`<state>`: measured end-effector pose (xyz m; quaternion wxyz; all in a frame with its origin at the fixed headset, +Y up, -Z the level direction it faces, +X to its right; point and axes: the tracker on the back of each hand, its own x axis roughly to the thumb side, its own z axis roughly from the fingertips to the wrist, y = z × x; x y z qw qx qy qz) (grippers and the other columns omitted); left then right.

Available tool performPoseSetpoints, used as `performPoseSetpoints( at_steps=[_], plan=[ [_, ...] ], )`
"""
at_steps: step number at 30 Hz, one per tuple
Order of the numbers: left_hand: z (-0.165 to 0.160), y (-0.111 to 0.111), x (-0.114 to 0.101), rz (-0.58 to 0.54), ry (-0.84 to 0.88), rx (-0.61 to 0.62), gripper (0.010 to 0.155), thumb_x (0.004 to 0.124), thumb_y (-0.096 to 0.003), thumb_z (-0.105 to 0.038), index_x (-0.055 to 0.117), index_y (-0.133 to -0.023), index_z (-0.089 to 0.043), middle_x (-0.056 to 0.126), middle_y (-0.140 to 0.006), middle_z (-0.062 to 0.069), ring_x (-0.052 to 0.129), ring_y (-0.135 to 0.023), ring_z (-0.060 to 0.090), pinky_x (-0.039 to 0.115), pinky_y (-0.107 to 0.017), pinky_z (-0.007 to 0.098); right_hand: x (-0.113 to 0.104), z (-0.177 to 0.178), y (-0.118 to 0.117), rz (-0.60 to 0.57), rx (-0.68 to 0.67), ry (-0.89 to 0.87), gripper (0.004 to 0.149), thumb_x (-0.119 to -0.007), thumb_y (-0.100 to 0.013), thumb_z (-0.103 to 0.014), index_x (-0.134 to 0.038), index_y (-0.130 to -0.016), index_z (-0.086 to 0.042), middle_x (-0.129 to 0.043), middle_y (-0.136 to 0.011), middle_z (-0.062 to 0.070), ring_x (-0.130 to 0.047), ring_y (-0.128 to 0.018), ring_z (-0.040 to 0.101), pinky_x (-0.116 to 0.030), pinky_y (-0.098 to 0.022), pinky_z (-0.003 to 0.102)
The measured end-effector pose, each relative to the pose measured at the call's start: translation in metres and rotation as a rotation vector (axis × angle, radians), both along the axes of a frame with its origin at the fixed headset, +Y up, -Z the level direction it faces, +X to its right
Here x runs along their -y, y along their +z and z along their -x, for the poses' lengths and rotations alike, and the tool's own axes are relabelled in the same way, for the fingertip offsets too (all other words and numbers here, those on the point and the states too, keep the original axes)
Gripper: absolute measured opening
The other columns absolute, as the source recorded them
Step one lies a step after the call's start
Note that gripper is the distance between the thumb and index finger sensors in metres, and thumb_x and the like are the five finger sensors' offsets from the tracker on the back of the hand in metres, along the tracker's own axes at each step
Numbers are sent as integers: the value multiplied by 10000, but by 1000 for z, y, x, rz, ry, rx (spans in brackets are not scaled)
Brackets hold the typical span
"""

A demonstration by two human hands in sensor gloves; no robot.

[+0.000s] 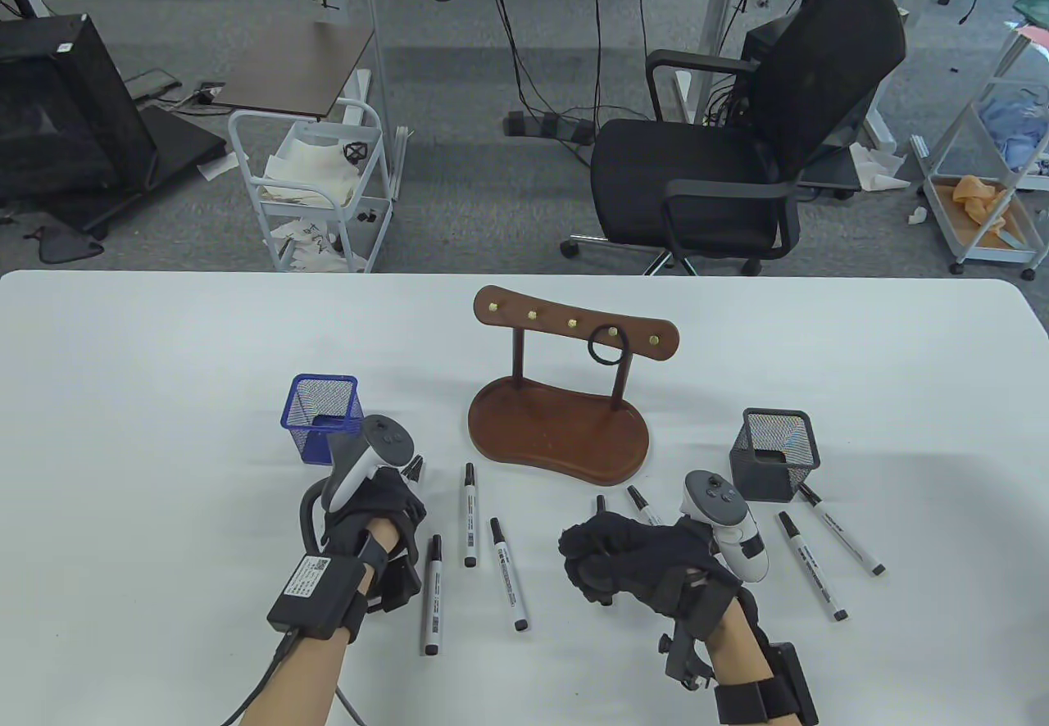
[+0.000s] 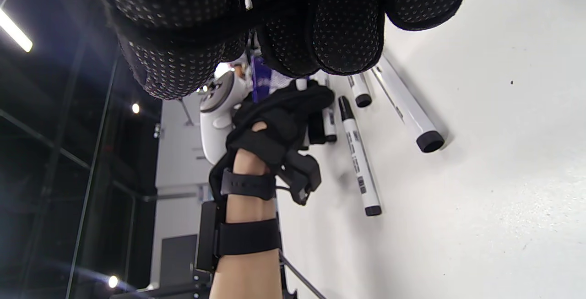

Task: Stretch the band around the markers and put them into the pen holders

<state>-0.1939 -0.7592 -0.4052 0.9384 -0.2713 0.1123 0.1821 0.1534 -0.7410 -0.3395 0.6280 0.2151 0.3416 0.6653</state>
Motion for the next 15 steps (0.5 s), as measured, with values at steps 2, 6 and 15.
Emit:
performPoseSetpoints(
  at_steps=[2,6,15],
  plan=[
    [0,1,0,-4,1,11,523,798,-580,-301,596,-963,-7,786,-746,121,878,-560,258,810,-466,500,0,0,0,-1,-1,-1,490,-920,-469,-356,-772,-927,-266,-916,-875,85,-900,-699,340,-678,-623,591],
    [3,4,-1,28,31,24,508,713,-599,-306,528,-971,-15,746,-787,136,853,-604,285,782,-492,520,0,0,0,0,-3,-2,491,-920,-469,-355,-771,-928,-267,-915,-875,84,-900,-699,341,-679,-623,591],
    [12,20,-14,34,139,18,504,648,-610,-283,447,-975,1,664,-894,205,807,-721,384,746,-547,576,1,0,0,4,-3,-2,484,-918,-471,-354,-775,-925,-264,-914,-876,86,-900,-699,342,-679,-622,591]
  ],
)
